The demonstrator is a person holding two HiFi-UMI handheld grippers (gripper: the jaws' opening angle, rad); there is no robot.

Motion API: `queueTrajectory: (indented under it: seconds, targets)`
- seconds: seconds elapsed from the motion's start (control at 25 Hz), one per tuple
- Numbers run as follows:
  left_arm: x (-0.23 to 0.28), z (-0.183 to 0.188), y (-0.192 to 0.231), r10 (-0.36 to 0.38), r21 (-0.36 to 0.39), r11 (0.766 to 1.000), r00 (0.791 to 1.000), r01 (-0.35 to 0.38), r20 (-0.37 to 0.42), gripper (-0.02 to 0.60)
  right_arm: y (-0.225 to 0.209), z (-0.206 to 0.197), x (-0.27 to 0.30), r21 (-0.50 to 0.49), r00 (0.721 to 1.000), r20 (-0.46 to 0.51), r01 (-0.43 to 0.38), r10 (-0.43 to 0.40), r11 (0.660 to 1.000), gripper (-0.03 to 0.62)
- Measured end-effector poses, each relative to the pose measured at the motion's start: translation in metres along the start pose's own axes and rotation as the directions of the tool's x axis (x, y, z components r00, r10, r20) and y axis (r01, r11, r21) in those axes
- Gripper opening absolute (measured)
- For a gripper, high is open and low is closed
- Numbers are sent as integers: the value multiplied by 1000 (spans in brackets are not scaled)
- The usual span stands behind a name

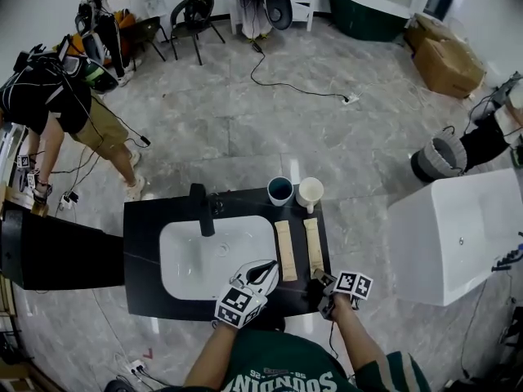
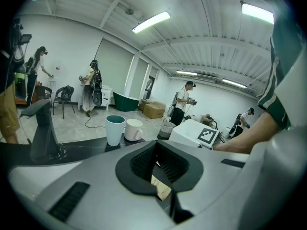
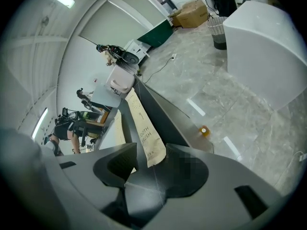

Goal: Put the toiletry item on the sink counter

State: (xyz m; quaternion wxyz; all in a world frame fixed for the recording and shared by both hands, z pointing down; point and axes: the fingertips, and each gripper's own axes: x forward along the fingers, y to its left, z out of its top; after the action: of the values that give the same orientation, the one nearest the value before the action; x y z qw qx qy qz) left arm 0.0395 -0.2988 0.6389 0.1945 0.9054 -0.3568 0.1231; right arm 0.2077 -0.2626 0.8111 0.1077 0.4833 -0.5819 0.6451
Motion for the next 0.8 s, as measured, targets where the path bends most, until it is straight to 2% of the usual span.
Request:
queueTrajectory:
  seconds: [0.28,0.44,0.48,0.6,0.8]
  targets:
    - [-16,1,-1,24,13,1000,1000,-24,19,11,-4,-5,-23,-52,999,44,19,-17,998,201]
    - [-31,6,-7,37,27,999,999,-38,35,11,9,-10,-39,-169,997,71,24,-12,985,110]
    - [-35,6,-9,41,30,999,998,-42,38,11,15,-9,-43,-210,996,91,21,-2,977,69]
    - [-47,6,-16,49,41,998,998,-51,46,11,35,-10,-55,-348,989,147,23,31,937,51]
    - [-69,5,-26,61,55,996,996,-65,61,11,85,-15,-79,-583,964,251,76,91,809,51]
